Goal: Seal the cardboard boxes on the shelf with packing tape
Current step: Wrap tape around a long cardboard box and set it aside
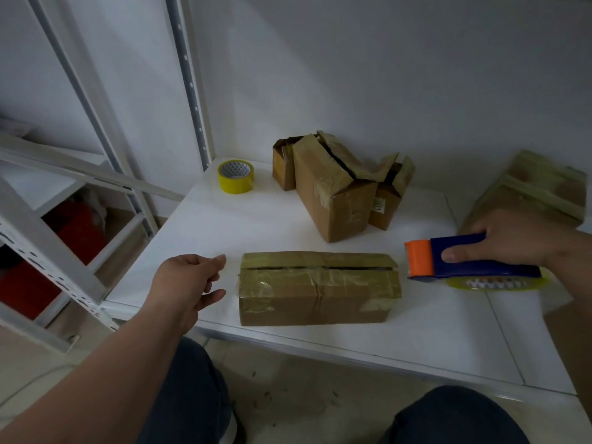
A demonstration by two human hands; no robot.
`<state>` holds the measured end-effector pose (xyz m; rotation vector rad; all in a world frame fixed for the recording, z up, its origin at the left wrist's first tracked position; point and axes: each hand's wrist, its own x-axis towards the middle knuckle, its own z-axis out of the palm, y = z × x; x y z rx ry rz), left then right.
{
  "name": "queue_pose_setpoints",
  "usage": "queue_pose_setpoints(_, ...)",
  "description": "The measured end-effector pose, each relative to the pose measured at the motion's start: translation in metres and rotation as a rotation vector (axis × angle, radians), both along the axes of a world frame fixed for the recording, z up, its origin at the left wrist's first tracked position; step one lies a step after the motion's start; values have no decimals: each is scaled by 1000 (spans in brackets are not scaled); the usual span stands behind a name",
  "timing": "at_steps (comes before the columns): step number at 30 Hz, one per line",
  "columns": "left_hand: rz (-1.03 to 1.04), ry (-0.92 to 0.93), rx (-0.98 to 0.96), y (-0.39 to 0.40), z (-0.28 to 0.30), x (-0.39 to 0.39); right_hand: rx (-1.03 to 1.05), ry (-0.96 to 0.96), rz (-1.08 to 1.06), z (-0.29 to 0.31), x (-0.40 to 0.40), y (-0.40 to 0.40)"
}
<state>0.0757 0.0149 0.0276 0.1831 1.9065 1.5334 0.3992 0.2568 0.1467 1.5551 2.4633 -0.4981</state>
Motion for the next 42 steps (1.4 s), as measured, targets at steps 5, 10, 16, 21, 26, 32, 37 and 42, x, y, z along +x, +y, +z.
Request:
queue_pose_setpoints(5, 5, -32, -83, 2, -16, 4, -21, -113, 19, -16, -10, 5)
queue_pose_setpoints(10, -39, -85, -135, 6, -22, 16, -59, -113, 10, -28, -13, 11)
queue_pose_setpoints(16, -246, 3, -287, 7, -24, 12, -94, -61, -14, -44, -9, 14)
queue_pose_setpoints(21, -345, 924, -228, 23, -2, 15, -144, 26, -87, -59, -1, 9)
queue_pose_setpoints(26, -1042, 1242, -578, 41, 0, 52, -175, 137, -107, -71, 1, -4)
queue_pose_setpoints(32, -1154, 1317, -755, 47, 1, 53, -180, 224, -140, -85, 9, -13)
queue_pose_setpoints(37, -1246, 1432, -575, 68, -5, 94, -164, 225, -68, -86, 5, -16)
queue_pose_setpoints(42, -1178, 1486, -457, 83, 5, 91, -143, 229, -21, -85, 5, -14)
